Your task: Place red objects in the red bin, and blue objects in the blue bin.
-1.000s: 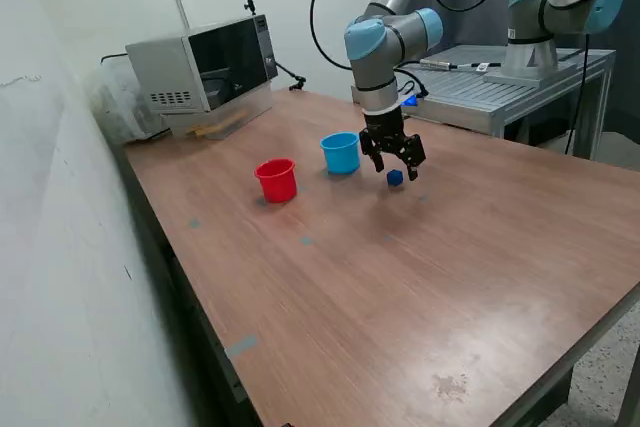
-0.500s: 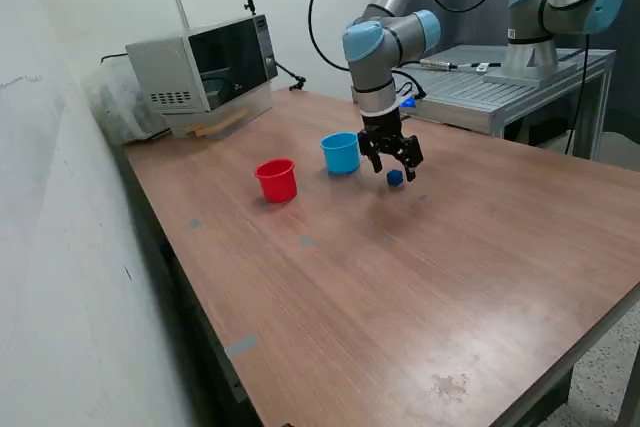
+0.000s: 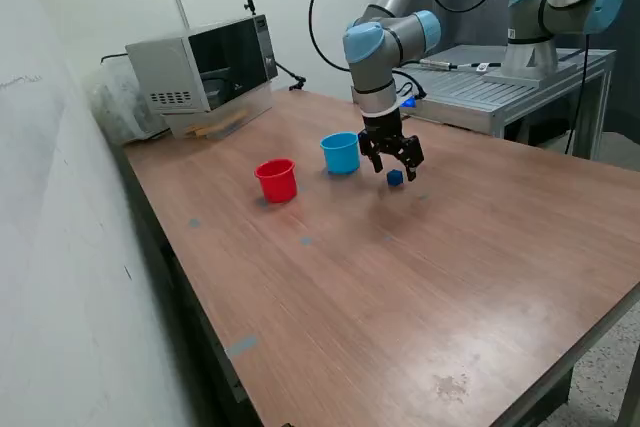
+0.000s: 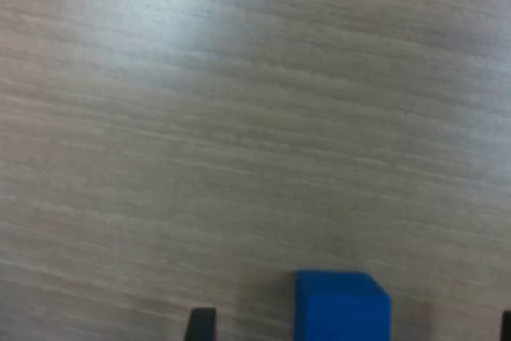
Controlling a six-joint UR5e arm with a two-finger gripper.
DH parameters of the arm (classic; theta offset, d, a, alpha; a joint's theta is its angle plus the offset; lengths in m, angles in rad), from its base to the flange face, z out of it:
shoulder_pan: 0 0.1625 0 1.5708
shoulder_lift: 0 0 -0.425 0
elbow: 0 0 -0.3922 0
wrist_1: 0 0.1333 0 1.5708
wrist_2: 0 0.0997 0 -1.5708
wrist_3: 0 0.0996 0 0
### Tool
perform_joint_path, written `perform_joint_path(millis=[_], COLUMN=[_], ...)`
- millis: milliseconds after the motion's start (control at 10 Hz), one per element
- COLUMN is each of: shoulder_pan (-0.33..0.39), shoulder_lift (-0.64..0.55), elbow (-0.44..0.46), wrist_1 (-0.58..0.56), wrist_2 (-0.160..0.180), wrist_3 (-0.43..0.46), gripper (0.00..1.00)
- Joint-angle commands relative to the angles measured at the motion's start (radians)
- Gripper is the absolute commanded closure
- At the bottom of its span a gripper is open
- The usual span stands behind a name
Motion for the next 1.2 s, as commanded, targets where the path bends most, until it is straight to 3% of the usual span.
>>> perform_joint_path(millis=[0, 100, 900, 1100], shoulder_pan=[0.0, 0.0, 0.008, 0.008], shoulder_lift=[-0.002, -0.004, -0.007, -0.083], elbow=[0.003, 0.003, 0.011, 0.02], wrist_1=[0.003, 0.003, -0.002, 0.002], wrist_2=[-0.004, -0.004, -0.019, -0.017], wrist_3=[-0.002, -0.002, -0.002, -0.004], gripper=[0.0, 1.0, 1.0, 1.0])
